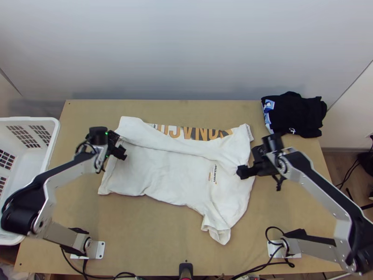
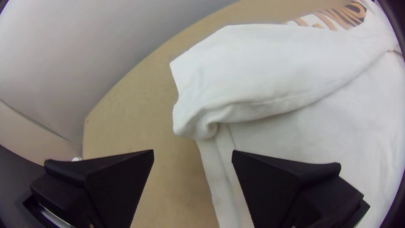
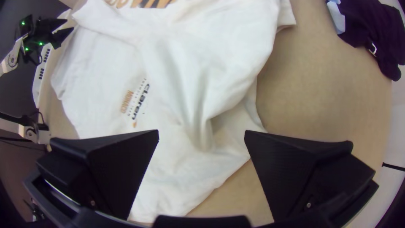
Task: Fold the t-shirt
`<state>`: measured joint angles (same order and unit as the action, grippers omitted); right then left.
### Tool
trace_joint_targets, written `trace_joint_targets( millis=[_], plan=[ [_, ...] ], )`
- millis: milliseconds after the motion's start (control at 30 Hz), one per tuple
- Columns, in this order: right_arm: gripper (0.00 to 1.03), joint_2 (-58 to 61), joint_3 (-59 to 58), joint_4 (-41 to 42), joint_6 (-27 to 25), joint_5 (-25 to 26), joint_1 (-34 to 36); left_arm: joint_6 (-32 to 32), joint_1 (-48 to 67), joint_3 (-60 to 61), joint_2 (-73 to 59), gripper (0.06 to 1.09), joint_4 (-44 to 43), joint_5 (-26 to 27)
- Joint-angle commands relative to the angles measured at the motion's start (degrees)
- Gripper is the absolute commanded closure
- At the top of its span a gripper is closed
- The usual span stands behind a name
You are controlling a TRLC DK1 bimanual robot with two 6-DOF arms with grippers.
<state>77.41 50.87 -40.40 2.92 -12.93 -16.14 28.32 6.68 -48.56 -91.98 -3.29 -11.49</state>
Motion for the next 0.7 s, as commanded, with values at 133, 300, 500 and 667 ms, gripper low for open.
trace_joint_targets(
  millis=[133, 300, 500, 667],
  plan=[
    [0.03, -14.13, 10.74, -27.8, -2.3, -10.89, -4.51, 4.47, -5.01, -5.5, 20.62, 0.1, 39.41, 10.52],
    [0.03, -17.46, 11.71, -38.61, -2.21, -11.33, -11.72, 12.29, -9.84, 0.48, 31.96, 0.1, 49.61, 17.02],
    [0.03, -20.1, 8.89, -40.19, -1.95, -12.65, -12.51, 19.06, -15.91, 2.94, 33.89, 0.1, 63.14, 25.2],
    [0.04, -20.8, 6.87, -41.34, -1.16, -13.0, -15.5, 21.08, -18.19, 5.4, 32.22, 0.1, 67.36, 29.5]
  ],
)
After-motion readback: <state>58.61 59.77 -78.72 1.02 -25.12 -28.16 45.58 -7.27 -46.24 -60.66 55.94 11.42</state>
